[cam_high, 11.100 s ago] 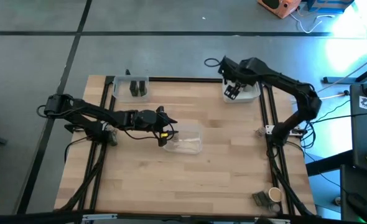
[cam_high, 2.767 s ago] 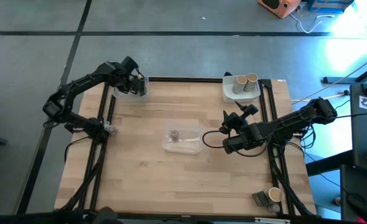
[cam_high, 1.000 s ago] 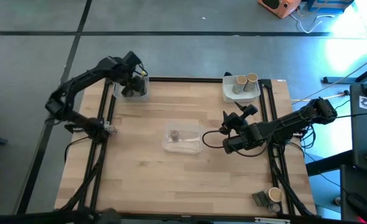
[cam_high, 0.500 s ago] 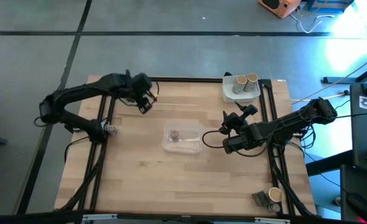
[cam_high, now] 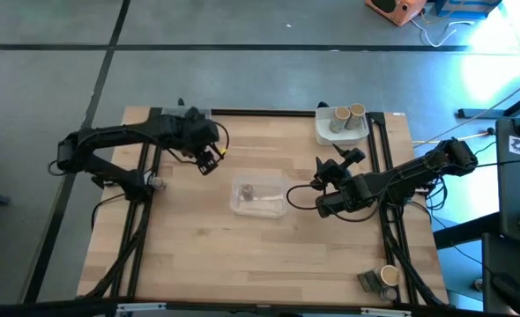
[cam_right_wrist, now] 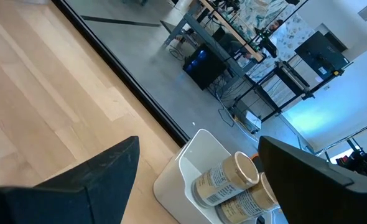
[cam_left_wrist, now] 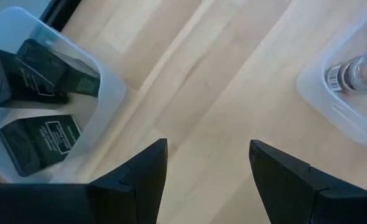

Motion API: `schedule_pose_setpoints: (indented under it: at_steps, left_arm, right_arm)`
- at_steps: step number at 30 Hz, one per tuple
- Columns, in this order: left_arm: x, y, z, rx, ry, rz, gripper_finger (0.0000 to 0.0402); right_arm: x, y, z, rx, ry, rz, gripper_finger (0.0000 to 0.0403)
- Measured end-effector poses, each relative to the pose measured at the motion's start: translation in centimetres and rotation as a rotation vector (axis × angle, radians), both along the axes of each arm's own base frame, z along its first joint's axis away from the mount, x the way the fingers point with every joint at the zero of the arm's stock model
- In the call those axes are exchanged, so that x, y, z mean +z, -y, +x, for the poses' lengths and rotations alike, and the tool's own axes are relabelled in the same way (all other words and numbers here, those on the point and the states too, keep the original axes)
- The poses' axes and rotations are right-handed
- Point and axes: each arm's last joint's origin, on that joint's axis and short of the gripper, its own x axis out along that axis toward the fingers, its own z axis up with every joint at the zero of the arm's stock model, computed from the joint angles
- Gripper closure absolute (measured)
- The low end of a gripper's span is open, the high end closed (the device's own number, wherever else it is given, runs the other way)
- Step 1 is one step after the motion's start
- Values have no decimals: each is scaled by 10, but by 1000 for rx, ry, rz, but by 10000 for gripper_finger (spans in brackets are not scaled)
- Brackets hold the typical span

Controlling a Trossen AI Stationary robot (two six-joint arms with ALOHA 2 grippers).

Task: Sort spices by type
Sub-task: Put the brown seasoning bottle into the bottom transparent bin

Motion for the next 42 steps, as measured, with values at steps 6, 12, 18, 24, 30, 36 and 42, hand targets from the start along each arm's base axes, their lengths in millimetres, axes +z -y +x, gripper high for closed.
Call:
schedule_pose_setpoints:
  at_steps: [6, 12, 18, 24, 30, 36, 42]
  left_arm:
    - [-2, -9, -4, 1, -32, -19, 181]
    - [-3, -14, -6, -10, -17, -96, 128]
    - [-11, -5, -23, 46, -192, -171, 112]
    - [-38, 15, -37, 39, -386, -222, 119]
    - [-66, 28, -49, 35, -514, -241, 120]
    - [-92, 33, -65, 24, -633, -262, 121]
    - [-108, 34, -76, -16, -696, -259, 121]
  right_arm:
    - [0, 0, 0, -1, 4, -4, 75]
    - [1, 0, 1, -2, 16, -11, 75]
    - [1, 0, 1, -2, 16, -10, 75]
    - [1, 0, 1, -2, 27, -7, 75]
    - [1, -1, 2, -1, 31, -7, 75]
    - [1, -1, 2, -2, 37, -8, 75]
    - [1, -1, 3, -3, 45, -20, 75]
